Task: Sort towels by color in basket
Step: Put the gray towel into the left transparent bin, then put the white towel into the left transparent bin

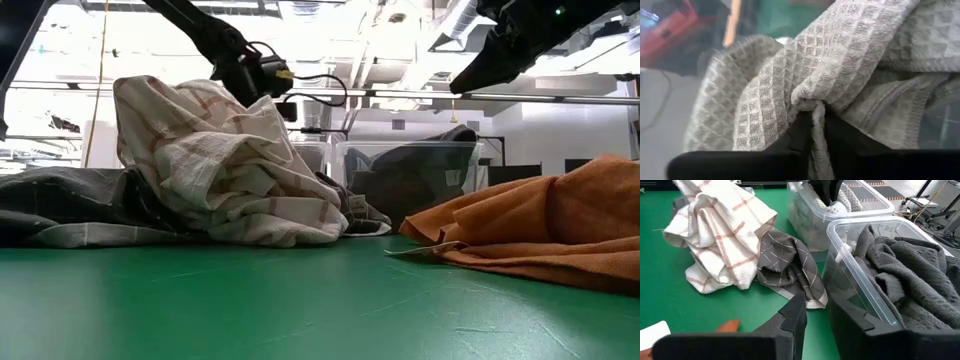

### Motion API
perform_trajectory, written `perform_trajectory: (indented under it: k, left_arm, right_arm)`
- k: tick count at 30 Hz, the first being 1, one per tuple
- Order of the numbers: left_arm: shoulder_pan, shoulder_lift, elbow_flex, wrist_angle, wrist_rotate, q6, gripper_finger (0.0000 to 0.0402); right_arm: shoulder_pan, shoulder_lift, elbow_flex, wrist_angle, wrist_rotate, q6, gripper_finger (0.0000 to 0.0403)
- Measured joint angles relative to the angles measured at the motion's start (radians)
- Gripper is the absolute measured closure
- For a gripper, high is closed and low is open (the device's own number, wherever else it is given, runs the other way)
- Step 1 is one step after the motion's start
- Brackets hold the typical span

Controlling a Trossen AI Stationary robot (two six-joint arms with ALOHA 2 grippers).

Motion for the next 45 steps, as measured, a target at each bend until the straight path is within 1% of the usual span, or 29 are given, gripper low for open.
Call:
perform_trajectory:
  k: [5,9,11,13,15,18,20,22,24,26,29,31,33,36,38,40,43,45]
  left_arm:
    - [-0.004,-0.013,-0.003,-0.026,0.014,-0.033,0.0273]
    - [-0.007,-0.064,-0.005,-0.007,0.012,-0.028,0.0208]
    - [-0.007,-0.107,-0.005,0.010,0.010,-0.017,0.0185]
    - [-0.007,-0.153,-0.005,0.031,-0.017,-0.001,0.0172]
    - [-0.007,-0.199,-0.005,0.046,-0.046,0.018,0.0166]
    - [-0.008,-0.273,-0.004,0.054,-0.060,0.021,0.0164]
    - [-0.019,-0.322,-0.004,0.039,-0.046,0.008,0.0164]
    - [-0.046,-0.370,-0.003,-0.006,-0.007,0.003,0.0164]
    - [-0.096,-0.412,-0.002,-0.078,0.050,-0.022,0.0164]
    - [-0.170,-0.432,-0.002,-0.170,0.091,-0.078,0.0164]
    - [-0.316,-0.433,-0.009,-0.295,0.108,-0.199,0.0164]
    - [-0.426,-0.434,-0.039,-0.306,0.076,-0.285,0.0164]
    - [-0.527,-0.435,-0.082,-0.280,0.005,-0.362,0.0164]
    - [-0.633,-0.421,-0.140,-0.214,-0.099,-0.488,0.0164]
    - [-0.676,-0.403,-0.158,-0.192,-0.135,-0.551,0.0164]
    - [-0.710,-0.363,-0.161,-0.202,-0.195,-0.585,0.0164]
    - [-0.741,-0.277,-0.161,-0.206,-0.275,-0.587,0.0164]
    - [-0.748,-0.210,-0.161,-0.193,-0.281,-0.563,0.0164]
  right_arm:
    - [0.000,0.000,0.000,0.001,0.000,0.003,0.0290]
    - [0.000,0.000,0.000,0.008,0.000,0.003,0.0290]
    - [0.000,0.000,0.000,0.008,0.000,0.003,0.0290]
    - [0.000,0.000,0.000,0.008,0.000,0.003,0.0290]
    - [0.000,0.000,0.000,0.007,0.000,0.002,0.0290]
    - [0.000,0.000,0.000,0.007,0.000,-0.002,0.0290]
    - [0.000,0.000,0.000,0.008,0.000,-0.002,0.0290]
    - [0.000,0.000,0.000,0.012,0.000,-0.003,0.0290]
    - [0.000,0.000,0.000,0.021,0.000,-0.005,0.0290]
    - [0.000,0.000,0.000,0.026,0.000,-0.005,0.0290]
    - [0.000,0.000,0.000,0.036,0.000,-0.005,0.0290]
    - [0.000,0.000,0.000,0.046,0.000,-0.005,0.0290]
    - [0.000,0.000,0.000,0.056,0.000,-0.005,0.0290]
    - [0.000,0.000,0.000,0.057,-0.008,-0.005,0.0290]
    - [0.000,0.000,0.000,0.057,-0.019,-0.005,0.0290]
    - [0.001,0.000,0.000,0.060,-0.020,-0.005,0.0290]
    - [0.002,0.000,0.000,0.061,-0.020,-0.013,0.0290]
    - [0.002,0.000,0.000,0.061,-0.020,-0.021,0.0290]
